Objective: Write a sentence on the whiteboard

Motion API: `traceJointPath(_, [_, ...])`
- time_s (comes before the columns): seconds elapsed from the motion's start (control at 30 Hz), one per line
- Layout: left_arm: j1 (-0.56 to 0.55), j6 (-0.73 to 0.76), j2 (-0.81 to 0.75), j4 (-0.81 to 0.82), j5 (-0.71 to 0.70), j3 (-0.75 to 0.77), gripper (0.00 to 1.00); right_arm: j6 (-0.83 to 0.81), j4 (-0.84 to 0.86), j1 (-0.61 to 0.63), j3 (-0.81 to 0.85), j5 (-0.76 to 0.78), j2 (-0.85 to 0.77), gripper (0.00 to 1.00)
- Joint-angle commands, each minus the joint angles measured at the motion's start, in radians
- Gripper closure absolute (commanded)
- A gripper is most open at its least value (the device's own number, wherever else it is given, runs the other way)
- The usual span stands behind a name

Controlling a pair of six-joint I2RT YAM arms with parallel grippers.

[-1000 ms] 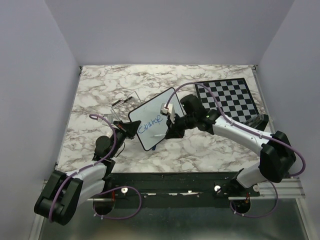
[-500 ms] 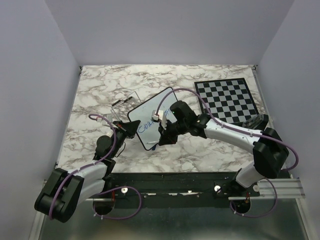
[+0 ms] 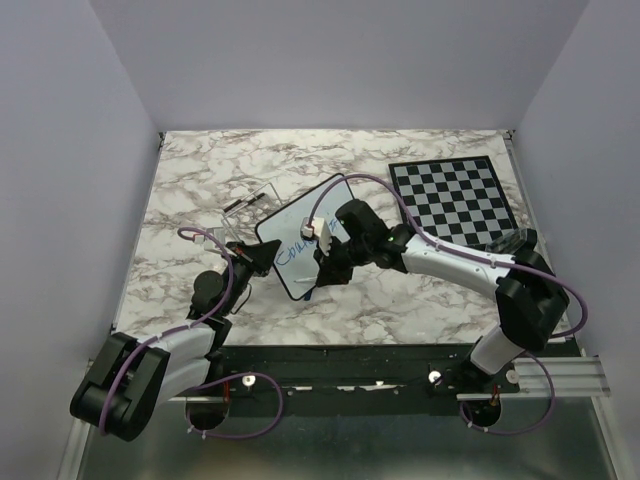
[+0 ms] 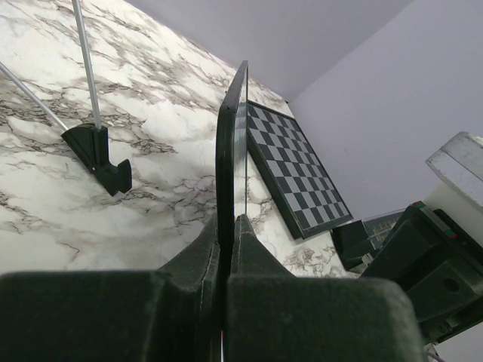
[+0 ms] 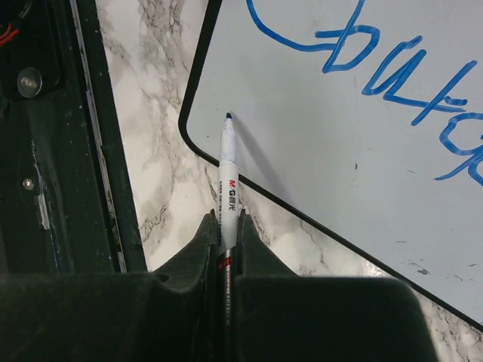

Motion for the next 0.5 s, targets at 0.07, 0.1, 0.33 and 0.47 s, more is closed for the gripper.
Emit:
traceJointPath(0.07, [-0.007, 0.015, -0.005, 0.059, -0.028, -0.038, 1.00, 0.009, -0.003, 0.007, 0.026, 0.048, 0.029, 1.00])
traceJointPath(0.1, [-0.007, 0.016, -0.010, 0.056, -0.026, -0.038, 1.00, 0.009, -0.003, 0.007, 0.027, 0.053, 0.031, 1.00])
traceJointPath(0.33, [-0.007, 0.027, -0.033, 0.029, -0.031, -0.038, 1.00, 0.021, -0.011, 0.005, 0.026, 0.123, 0.020, 0.99])
traceJointPath(0.47, [-0.007, 0.032, -0.041, 0.021, -0.034, -0.038, 1.00, 0.024, -0.009, -0.001, 0.023, 0.142, 0.011, 0.99])
